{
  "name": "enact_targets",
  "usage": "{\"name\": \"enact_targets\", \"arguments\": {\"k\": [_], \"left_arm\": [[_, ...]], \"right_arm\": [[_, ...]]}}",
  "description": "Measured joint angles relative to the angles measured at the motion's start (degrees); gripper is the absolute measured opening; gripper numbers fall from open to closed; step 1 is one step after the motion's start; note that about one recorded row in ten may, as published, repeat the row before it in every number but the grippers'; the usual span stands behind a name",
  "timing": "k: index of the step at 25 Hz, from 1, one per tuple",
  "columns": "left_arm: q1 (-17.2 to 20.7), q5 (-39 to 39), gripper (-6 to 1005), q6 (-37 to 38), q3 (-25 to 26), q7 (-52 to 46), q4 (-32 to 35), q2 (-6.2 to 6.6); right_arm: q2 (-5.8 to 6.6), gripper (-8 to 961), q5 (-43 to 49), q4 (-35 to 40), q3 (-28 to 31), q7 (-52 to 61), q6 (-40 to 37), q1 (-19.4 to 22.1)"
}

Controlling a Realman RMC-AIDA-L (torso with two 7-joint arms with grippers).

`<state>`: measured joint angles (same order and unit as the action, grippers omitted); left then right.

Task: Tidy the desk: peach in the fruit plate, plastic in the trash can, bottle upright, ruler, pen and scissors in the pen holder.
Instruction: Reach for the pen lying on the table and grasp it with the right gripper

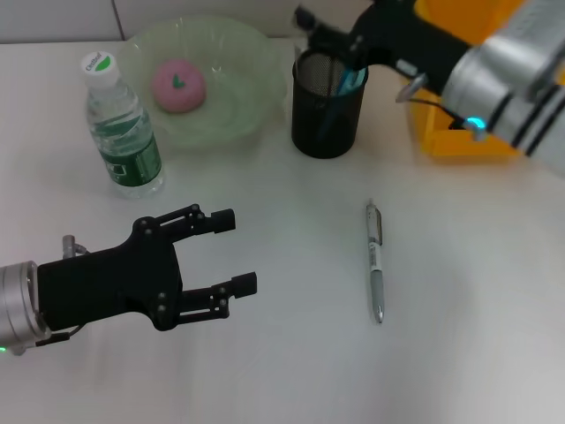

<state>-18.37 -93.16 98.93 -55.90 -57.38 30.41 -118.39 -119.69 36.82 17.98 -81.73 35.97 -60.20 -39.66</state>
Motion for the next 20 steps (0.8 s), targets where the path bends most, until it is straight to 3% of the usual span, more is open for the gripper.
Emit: {"name": "enact_targets", "arguments": {"k": [2, 3, 6, 7, 8, 10, 12, 13, 16, 17, 20], "left_arm": [[0.00, 0.00, 802, 0.00, 0.00, -0.15, 0.00, 0.07], [0.08, 0.00, 802, 0.01, 0.00, -0.18, 0.00, 0.08], [0.22, 0.00, 802, 0.17, 0.01, -0.19, 0.01, 0.17], [0.24, 0.00, 802, 0.37, 0.00, -0.17, 0.00, 0.21], [0.24, 0.00, 802, 0.67, 0.00, -0.14, 0.00, 0.25], [0.24, 0.00, 802, 0.67, 0.00, -0.14, 0.00, 0.25], [0.17, 0.00, 802, 1.10, 0.00, -0.13, 0.02, 0.32], [0.07, -0.01, 802, 1.18, 0.00, -0.08, 0.07, 0.32], [-0.01, -0.07, 802, 1.19, 0.00, -0.07, 0.08, 0.28], [-0.01, -0.07, 802, 1.19, 0.00, -0.07, 0.08, 0.28], [-0.10, -0.31, 802, 0.90, 0.00, -0.08, -0.04, 0.20]], "right_arm": [[0.56, 787, -0.58, 8.29, -0.13, 9.58, -4.14, 6.38], [0.56, 793, -0.58, 8.29, -0.13, 9.58, -4.14, 6.38], [1.40, 810, 5.25, 22.84, 0.54, 25.76, -3.40, 14.73], [2.00, 816, 13.63, 32.17, 2.93, 39.75, -2.80, 18.78], [2.00, 821, 13.63, 32.17, 2.93, 39.75, -2.80, 18.78], [2.39, 827, 26.73, 42.35, 7.33, 56.10, -4.24, 21.41], [2.13, 826, 48.90, 56.18, 14.07, 76.85, -10.66, 22.27], [2.13, 826, 48.90, 56.18, 14.07, 76.85, -10.66, 22.27], [1.17, 823, 65.31, 68.11, 17.59, 90.38, -19.92, 21.49], [0.79, 822, 73.96, 73.97, 18.15, 100.55, -25.79, 19.88], [0.73, 818, 80.43, 76.37, 17.93, 109.90, -30.65, 17.14]]}}
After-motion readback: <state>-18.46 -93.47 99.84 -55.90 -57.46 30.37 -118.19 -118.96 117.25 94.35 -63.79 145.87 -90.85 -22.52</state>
